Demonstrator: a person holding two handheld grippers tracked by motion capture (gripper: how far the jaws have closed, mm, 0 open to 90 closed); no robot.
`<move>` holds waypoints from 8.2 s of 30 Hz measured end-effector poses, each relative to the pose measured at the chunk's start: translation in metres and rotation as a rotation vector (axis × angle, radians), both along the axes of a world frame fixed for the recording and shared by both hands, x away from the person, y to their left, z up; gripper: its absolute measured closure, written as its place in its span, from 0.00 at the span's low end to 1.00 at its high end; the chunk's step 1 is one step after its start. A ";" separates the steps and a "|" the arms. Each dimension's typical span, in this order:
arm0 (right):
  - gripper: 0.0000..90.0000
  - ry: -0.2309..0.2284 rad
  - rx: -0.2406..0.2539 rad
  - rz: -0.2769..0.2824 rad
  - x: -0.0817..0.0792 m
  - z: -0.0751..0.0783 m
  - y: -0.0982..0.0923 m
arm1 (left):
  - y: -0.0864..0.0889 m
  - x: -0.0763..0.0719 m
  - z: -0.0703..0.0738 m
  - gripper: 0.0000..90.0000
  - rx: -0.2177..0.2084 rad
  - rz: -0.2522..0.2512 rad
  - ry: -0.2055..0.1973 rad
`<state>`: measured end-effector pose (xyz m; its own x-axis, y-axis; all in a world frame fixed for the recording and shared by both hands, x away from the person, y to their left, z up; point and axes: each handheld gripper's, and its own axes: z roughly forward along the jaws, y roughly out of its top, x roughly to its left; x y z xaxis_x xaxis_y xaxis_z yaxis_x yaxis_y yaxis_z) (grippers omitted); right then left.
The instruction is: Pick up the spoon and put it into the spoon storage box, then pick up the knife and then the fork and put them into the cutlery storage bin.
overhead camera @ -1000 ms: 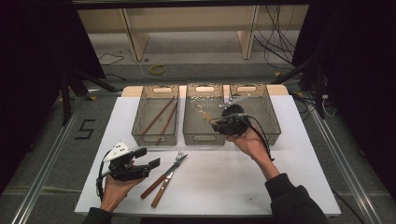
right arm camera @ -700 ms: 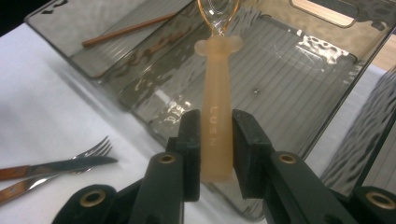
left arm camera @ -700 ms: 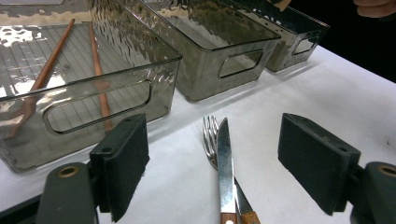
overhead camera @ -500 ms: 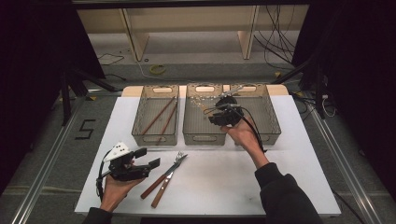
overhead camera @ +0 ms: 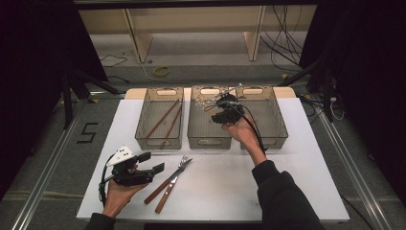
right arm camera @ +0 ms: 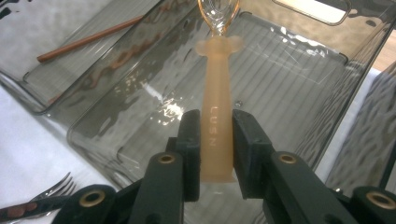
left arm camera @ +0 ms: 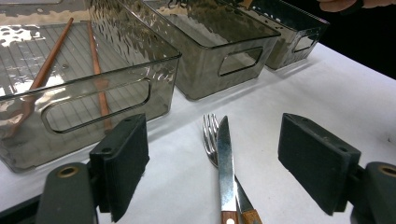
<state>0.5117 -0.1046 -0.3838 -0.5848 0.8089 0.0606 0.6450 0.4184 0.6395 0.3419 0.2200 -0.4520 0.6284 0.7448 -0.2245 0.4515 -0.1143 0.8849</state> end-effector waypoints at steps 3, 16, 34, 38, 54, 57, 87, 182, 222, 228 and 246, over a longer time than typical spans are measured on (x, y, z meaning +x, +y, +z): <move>0.83 0.002 -0.007 0.000 0.003 -0.003 0.001 | 0.000 0.000 0.000 0.27 0.001 0.000 0.000; 0.83 0.030 -0.014 -0.009 0.010 -0.012 0.006 | -0.001 0.000 0.000 0.27 0.006 -0.001 0.003; 0.41 0.052 0.039 0.022 0.009 -0.013 0.003 | -0.002 0.001 -0.001 0.26 0.026 -0.021 0.021; 0.35 0.032 0.077 0.047 0.001 -0.004 -0.003 | -0.003 0.001 -0.001 0.26 0.033 -0.029 0.036; 0.32 -0.054 0.166 0.151 -0.073 0.005 -0.028 | -0.012 0.006 -0.001 0.25 0.170 -0.078 0.148; 0.32 -0.058 0.171 0.164 -0.086 0.002 -0.035 | -0.013 0.007 0.000 0.25 0.203 -0.087 0.179; 0.31 -0.053 0.263 0.148 -0.146 -0.042 -0.088 | -0.022 0.010 -0.002 0.26 0.414 -0.129 0.379; 0.30 -0.037 0.263 0.148 -0.176 -0.057 -0.106 | -0.033 -0.009 -0.015 0.83 0.693 -0.279 0.405; 0.36 -0.179 0.060 0.544 -0.190 -0.033 -0.028 | -0.134 0.001 0.021 0.83 0.698 -0.632 0.256; 0.40 -0.168 -0.040 0.622 -0.191 -0.041 -0.020 | -0.147 -0.004 0.026 0.83 0.717 -0.684 0.237; 0.56 -0.184 -0.212 0.744 -0.204 -0.057 -0.009 | -0.156 -0.007 0.028 0.83 0.721 -0.767 0.251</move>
<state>0.3074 -0.1134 -0.4410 -0.9617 0.1857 -0.2015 0.0400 0.8227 0.5671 0.3344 0.0641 -0.4240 0.9804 0.1808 -0.0784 0.1971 -0.9001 0.3885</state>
